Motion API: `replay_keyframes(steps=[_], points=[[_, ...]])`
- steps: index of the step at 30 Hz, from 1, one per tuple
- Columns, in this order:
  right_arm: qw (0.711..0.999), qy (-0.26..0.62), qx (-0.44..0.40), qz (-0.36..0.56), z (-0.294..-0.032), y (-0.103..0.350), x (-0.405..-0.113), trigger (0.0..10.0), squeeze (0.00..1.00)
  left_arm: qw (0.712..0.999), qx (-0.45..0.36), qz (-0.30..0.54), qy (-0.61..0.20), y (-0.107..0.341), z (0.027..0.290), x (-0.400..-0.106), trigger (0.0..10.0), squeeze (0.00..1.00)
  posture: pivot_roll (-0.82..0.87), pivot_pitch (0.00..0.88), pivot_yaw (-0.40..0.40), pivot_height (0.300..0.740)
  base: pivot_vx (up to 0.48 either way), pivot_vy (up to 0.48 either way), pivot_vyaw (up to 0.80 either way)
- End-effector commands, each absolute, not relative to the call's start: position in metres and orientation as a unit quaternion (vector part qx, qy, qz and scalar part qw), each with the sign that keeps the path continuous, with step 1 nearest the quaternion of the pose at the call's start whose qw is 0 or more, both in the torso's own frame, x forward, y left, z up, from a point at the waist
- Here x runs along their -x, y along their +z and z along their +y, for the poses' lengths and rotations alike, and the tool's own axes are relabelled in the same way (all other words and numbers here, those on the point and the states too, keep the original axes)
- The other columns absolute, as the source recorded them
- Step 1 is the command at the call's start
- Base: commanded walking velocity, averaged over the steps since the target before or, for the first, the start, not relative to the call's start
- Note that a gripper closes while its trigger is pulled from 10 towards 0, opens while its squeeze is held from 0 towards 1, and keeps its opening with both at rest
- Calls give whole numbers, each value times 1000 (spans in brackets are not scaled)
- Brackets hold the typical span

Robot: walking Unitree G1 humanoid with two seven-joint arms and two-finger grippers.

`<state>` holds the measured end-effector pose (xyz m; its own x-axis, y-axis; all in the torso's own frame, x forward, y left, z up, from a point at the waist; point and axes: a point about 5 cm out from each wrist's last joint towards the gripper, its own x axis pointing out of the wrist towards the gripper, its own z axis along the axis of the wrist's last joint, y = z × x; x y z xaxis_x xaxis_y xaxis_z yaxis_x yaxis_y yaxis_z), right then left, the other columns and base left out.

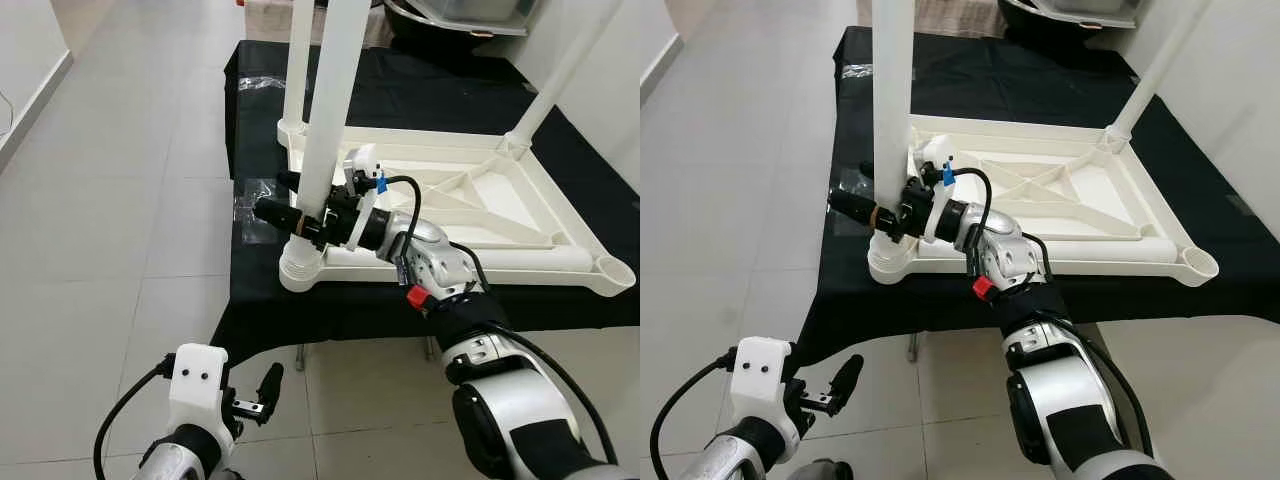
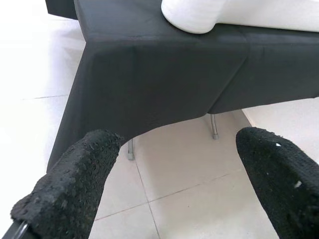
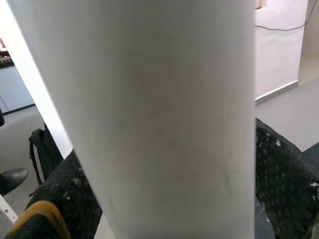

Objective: Building children table

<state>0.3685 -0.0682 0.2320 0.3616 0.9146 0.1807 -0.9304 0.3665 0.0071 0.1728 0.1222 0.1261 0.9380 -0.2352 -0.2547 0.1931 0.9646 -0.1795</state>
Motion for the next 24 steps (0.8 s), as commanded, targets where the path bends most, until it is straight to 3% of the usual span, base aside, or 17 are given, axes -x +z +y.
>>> replay_keyframes(steps=[1,23,24], points=[[826,555,-50,-82,-70,234,-370,10000,0,979,81,149,-112,124,120,-170,10000,0,159,173,-154,740,0,0,0],[817,566,-22,-105,-62,234,-366,10000,0,978,82,155,-112,124,120,-170,10000,0,161,175,-153,740,0,0,0],[818,565,-18,-104,-61,234,-367,9294,0,978,83,155,-112,124,120,-170,10000,0,160,176,-153,740,0,0,0]])
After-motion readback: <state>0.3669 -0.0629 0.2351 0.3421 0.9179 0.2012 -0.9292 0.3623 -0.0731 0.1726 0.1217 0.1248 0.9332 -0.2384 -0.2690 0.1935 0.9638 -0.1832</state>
